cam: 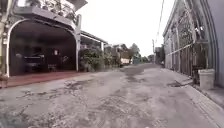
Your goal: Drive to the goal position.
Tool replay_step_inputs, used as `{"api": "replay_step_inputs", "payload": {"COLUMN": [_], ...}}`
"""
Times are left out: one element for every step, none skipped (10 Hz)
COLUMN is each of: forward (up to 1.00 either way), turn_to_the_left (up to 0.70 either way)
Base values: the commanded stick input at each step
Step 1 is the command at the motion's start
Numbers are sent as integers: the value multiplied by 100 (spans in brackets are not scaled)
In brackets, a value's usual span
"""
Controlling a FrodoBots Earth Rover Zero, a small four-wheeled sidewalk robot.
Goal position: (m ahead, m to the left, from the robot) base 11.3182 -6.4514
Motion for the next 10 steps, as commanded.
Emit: {"api": "replay_step_inputs", "payload": {"forward": [70,70,70,70,70,70,70,70,70,70], "turn_to_the_left": [-5,0,0,-8,-25,-34,-32,-18,0,0]}}
